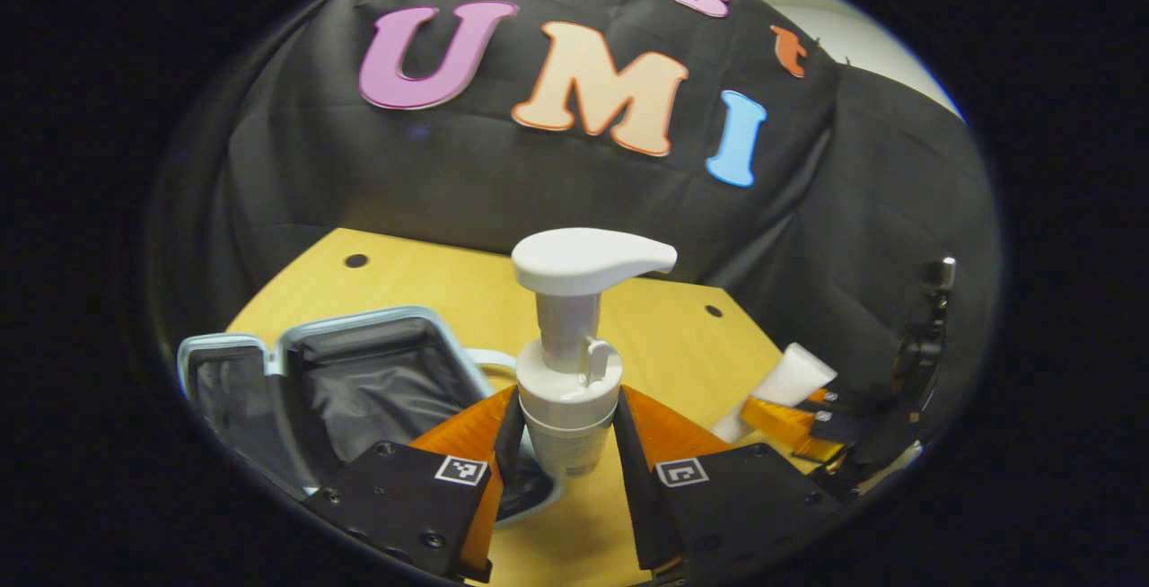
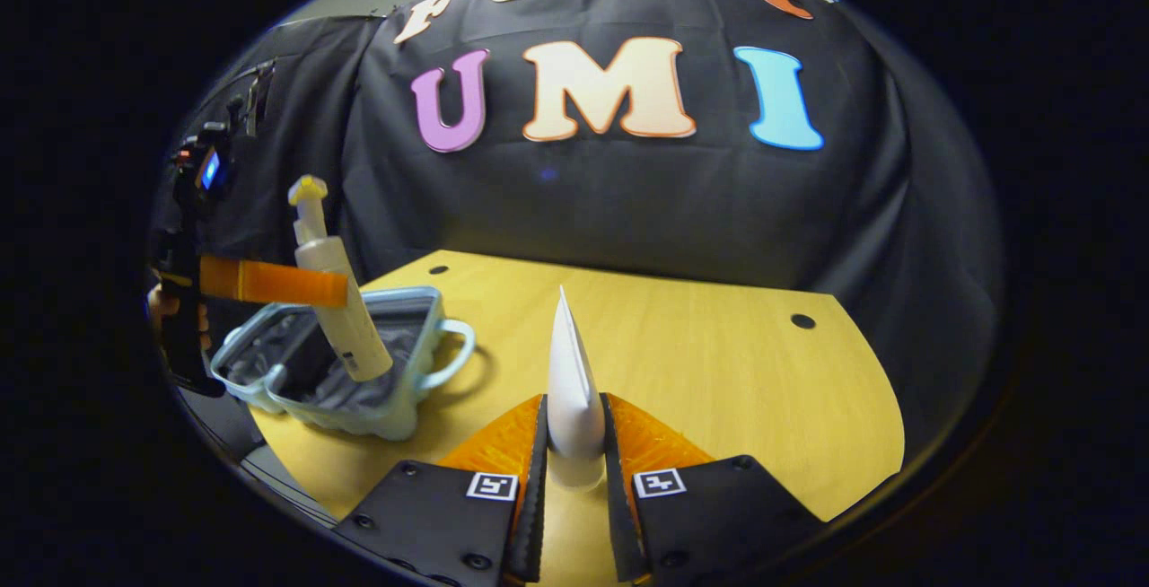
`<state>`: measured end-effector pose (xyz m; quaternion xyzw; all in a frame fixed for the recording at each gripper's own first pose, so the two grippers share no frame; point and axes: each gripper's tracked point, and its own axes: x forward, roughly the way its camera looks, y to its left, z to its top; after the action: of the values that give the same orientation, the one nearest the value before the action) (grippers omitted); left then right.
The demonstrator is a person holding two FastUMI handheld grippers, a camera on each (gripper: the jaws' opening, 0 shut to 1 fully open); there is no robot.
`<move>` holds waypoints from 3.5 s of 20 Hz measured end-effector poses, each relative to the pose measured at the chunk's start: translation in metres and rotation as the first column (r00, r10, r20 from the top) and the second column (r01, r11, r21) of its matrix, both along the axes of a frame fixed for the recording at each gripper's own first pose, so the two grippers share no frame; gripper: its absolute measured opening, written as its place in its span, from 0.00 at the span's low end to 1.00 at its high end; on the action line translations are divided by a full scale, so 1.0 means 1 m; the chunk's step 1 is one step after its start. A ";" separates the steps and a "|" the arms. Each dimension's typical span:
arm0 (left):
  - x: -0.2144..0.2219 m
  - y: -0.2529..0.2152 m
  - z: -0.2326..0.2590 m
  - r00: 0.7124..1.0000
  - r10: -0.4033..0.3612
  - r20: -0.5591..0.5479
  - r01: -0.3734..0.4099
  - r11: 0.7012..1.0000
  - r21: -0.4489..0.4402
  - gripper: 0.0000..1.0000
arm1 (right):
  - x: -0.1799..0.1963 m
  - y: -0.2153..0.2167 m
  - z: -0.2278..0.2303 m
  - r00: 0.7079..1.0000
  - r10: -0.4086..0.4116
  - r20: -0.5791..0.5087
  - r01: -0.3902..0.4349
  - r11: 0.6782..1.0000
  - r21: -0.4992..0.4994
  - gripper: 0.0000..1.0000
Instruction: First open the suitcase, pack the skin care products into it, and then close the suitcase.
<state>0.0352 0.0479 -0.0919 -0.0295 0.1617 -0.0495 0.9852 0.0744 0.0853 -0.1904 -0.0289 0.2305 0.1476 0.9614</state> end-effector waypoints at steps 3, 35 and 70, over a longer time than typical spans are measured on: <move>-0.018 0.055 -0.025 0.990 0.089 -0.106 -0.088 0.996 0.013 0.53 | 0.004 0.071 0.023 0.994 0.106 0.000 -0.105 0.993 0.061 0.33; -0.173 0.321 0.002 0.776 0.626 -0.069 -0.618 0.736 -0.276 0.96 | -0.011 0.199 0.021 0.964 0.267 -0.013 -0.264 0.958 0.114 0.98; -0.142 0.365 0.092 0.774 0.623 0.110 -0.533 0.736 -0.418 0.00 | -0.046 0.089 0.081 0.983 0.126 0.135 -0.128 0.992 0.007 0.98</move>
<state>-0.1065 0.4128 0.0002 -0.2540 0.0107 0.2292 0.9396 0.0282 0.1743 -0.1097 -0.0457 0.1617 0.2083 0.9635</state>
